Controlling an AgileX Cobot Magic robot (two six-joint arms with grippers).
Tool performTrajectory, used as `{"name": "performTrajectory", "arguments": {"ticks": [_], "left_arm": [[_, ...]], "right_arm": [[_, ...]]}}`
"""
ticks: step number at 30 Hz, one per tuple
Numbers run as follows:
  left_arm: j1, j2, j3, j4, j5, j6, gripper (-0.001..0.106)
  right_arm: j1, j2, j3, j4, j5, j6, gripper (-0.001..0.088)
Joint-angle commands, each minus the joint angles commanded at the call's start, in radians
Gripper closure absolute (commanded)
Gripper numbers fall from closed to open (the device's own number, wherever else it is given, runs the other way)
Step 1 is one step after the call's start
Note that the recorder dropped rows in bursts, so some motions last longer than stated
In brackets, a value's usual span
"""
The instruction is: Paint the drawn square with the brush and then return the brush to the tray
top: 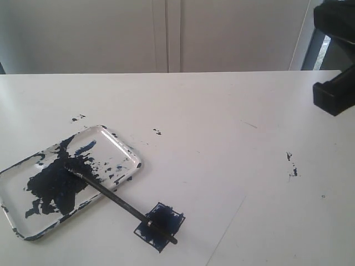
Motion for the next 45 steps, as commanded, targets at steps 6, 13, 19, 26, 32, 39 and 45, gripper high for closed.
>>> {"name": "performTrajectory", "arguments": {"ticks": [6,13,19,26,32,39,45], "left_arm": [[0.000,0.000,0.000,-0.012,0.000,0.000,0.091],[0.000,0.000,0.000,-0.204,-0.002,0.002,0.091],[0.000,0.000,0.000,-0.205,-0.002,0.004,0.091],[0.000,0.000,0.000,-0.205,-0.002,0.004,0.091],[0.000,0.000,0.000,-0.205,-0.002,0.004,0.091],[0.000,0.000,0.000,-0.205,-0.004,0.004,0.091],[0.000,0.000,0.000,-0.205,-0.008,0.004,0.091]], "right_arm": [[0.000,-0.004,0.010,0.025,0.017,0.000,0.0868],[0.000,-0.004,0.010,0.031,0.028,0.000,0.0868],[0.000,-0.004,0.010,0.031,0.028,0.000,0.0868],[0.000,-0.004,0.010,0.031,0.028,0.000,0.0868],[0.000,-0.004,0.010,0.031,0.028,0.000,0.0868],[-0.002,-0.097,0.033,0.103,0.132,0.000,0.0868],[-0.077,-0.299,0.190,0.199,0.077,0.000,0.0868]]}}
